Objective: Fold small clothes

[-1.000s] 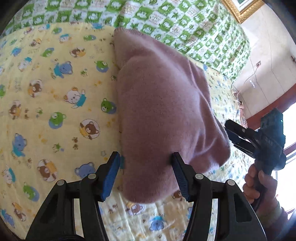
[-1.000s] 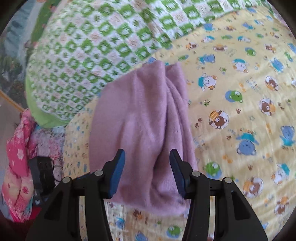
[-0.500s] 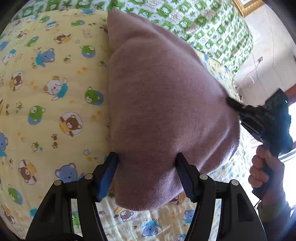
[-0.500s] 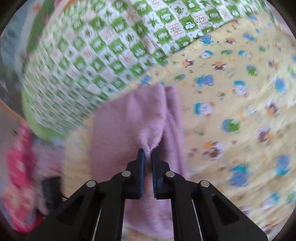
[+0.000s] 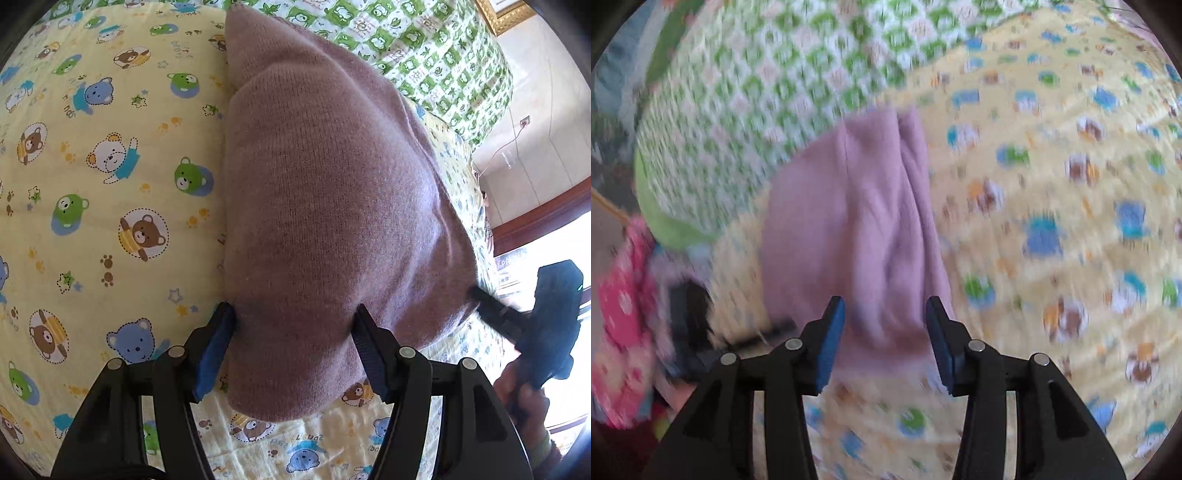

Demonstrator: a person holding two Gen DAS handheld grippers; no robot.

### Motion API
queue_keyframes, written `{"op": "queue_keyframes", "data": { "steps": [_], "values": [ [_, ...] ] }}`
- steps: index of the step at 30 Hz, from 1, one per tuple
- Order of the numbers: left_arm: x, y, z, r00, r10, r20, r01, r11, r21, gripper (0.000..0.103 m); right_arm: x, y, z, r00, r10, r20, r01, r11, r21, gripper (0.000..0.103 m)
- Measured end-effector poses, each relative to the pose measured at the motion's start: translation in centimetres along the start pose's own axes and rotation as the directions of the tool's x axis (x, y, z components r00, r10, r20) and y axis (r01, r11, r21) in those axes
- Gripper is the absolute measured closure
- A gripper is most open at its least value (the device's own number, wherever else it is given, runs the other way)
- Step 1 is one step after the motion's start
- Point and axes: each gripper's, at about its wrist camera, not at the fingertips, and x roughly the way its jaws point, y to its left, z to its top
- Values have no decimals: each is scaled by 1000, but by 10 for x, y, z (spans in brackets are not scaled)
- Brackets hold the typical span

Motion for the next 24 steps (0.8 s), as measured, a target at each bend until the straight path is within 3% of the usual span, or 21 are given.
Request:
{"op": "queue_keyframes", "data": {
  "steps": [1, 2, 5, 8, 11, 12, 15, 18, 21, 24],
  "values": [
    [-1, 1, -1, 1000, 3, -2, -3, 1000, 3, 37, 2, -2, -2, 1000, -16, -8, 15, 1000, -11, 66],
    [-1, 1, -1, 1000, 6, -5, -6, 1000, 6, 37, -3, -4, -2, 1000, -1, 11, 1, 1000, -2, 87],
    [-1, 2, -2, 1000, 6, -13, -6, 1000, 13, 36, -18, -7, -3, 997, -5, 78, 5, 1000, 9, 88],
    [5, 0, -3, 999, 23, -27, -22, 1000, 20, 35, -4, -16, -7, 1000, -25, -10, 25, 999, 31, 87],
    [1, -2, -5, 999, 24, -32, -23, 999, 30, 36, -4, -13, -6, 996, -75, -44, 76, 997, 13, 71],
    [-1, -3, -4, 999, 18, -31, -17, 999, 31, 37, -10, -10, -4, 996, -87, -24, 87, 996, 7, 59],
    [-18, -5, 0, 1000, 0, -11, 1, 999, 45, 37, -27, -2, 7, 996, -67, 57, 67, 998, 6, 38],
    [-34, -4, 9, 999, -14, 33, 13, 999, 32, 34, -26, 3, 31, 994, -33, 107, 30, 999, 27, 27],
    [-38, 2, 29, 997, -43, 61, 45, 998, -34, 30, -8, 7, 55, 993, -30, 114, 26, 999, 39, 26],
    [-31, 7, 52, 998, -23, 62, 28, 995, -92, 29, 11, 12, 75, 994, -19, 109, 14, 999, 47, 26]
  ]
}}
